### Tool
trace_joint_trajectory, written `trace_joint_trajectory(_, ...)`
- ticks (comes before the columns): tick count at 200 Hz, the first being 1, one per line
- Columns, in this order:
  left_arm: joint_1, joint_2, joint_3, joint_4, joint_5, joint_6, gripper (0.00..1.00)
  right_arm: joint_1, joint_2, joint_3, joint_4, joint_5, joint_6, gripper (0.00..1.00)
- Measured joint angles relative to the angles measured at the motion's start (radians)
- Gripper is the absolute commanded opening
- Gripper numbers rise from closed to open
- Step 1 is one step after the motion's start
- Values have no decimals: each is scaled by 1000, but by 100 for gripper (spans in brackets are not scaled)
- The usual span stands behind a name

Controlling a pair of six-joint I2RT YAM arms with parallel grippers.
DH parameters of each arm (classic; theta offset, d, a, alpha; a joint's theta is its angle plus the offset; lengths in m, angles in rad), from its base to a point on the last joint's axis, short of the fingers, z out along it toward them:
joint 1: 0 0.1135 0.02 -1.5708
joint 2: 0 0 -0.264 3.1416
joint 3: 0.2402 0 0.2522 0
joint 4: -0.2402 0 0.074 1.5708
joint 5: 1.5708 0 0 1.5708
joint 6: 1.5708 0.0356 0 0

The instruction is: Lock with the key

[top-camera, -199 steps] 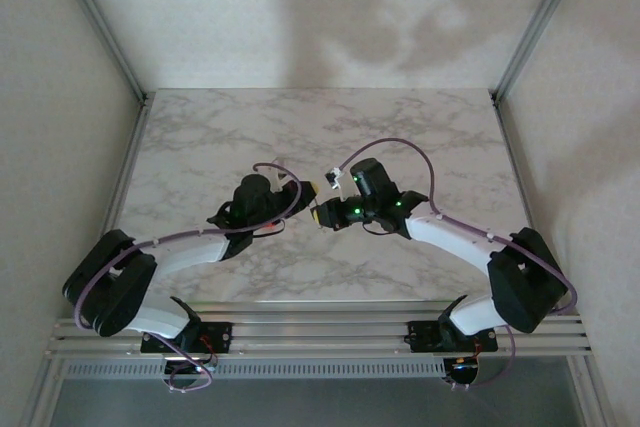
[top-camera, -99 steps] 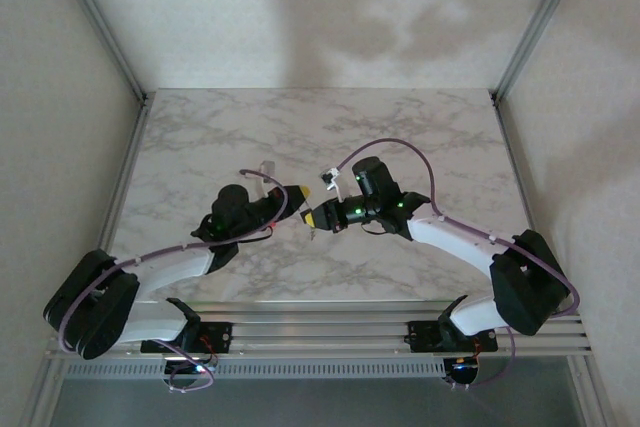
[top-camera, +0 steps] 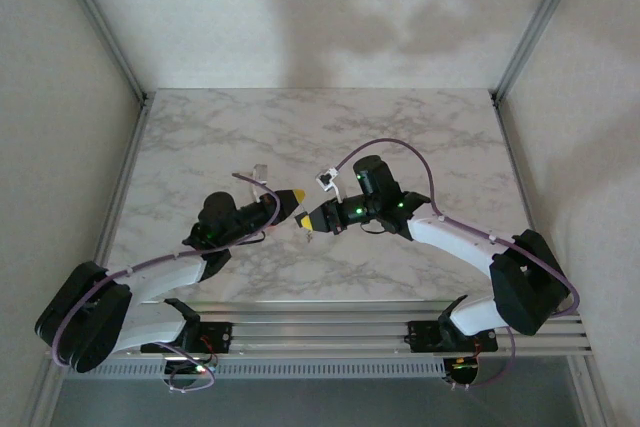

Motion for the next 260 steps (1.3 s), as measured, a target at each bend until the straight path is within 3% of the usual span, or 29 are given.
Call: trace_joint_trajectory(260, 18, 3, -86, 258, 97, -27, 0, -8, -17, -69, 197, -177, 154, 0)
